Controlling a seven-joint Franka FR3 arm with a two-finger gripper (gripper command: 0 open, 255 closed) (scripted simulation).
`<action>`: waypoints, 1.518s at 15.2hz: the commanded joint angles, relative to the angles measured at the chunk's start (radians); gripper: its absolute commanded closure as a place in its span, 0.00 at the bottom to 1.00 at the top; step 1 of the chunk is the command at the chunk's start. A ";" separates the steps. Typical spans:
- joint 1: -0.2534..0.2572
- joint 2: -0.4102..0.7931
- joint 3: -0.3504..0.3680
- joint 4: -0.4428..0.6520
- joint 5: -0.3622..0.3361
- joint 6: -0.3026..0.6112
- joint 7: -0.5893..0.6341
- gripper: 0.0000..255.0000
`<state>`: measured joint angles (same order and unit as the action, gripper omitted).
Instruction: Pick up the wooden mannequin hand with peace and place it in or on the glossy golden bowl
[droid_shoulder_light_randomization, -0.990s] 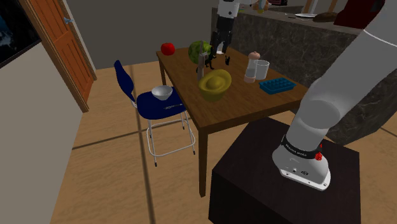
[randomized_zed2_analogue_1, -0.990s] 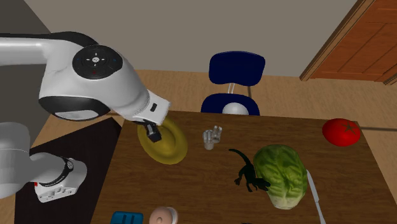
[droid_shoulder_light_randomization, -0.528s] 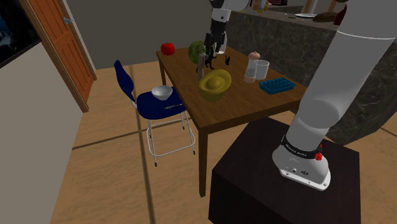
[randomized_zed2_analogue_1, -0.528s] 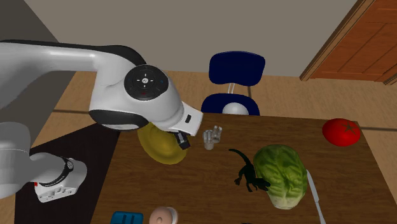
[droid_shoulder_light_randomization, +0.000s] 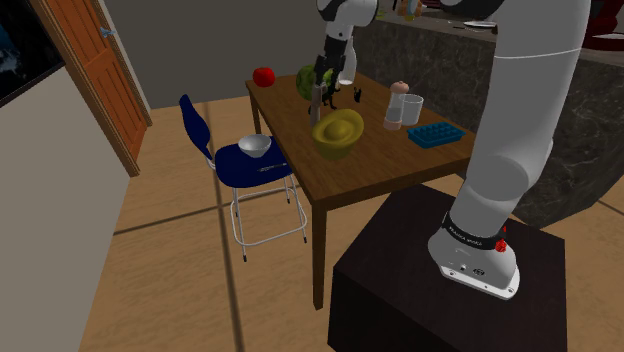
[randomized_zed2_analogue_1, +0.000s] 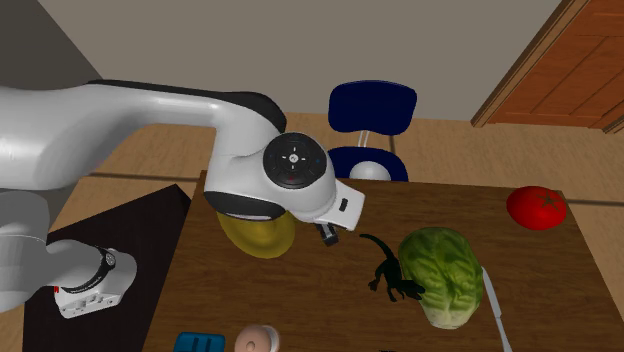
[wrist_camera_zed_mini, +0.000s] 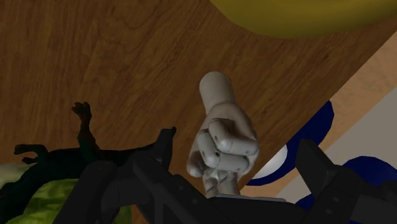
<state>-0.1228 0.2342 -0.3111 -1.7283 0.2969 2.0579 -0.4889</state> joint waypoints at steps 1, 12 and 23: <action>0.000 0.016 0.003 -0.004 0.009 0.021 -0.005 0.00; 0.002 0.042 0.010 -0.028 0.023 0.070 -0.015 0.00; 0.002 0.042 0.010 -0.028 0.023 0.070 -0.014 1.00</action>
<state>-0.1204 0.2752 -0.3012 -1.7564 0.3203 2.1277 -0.5034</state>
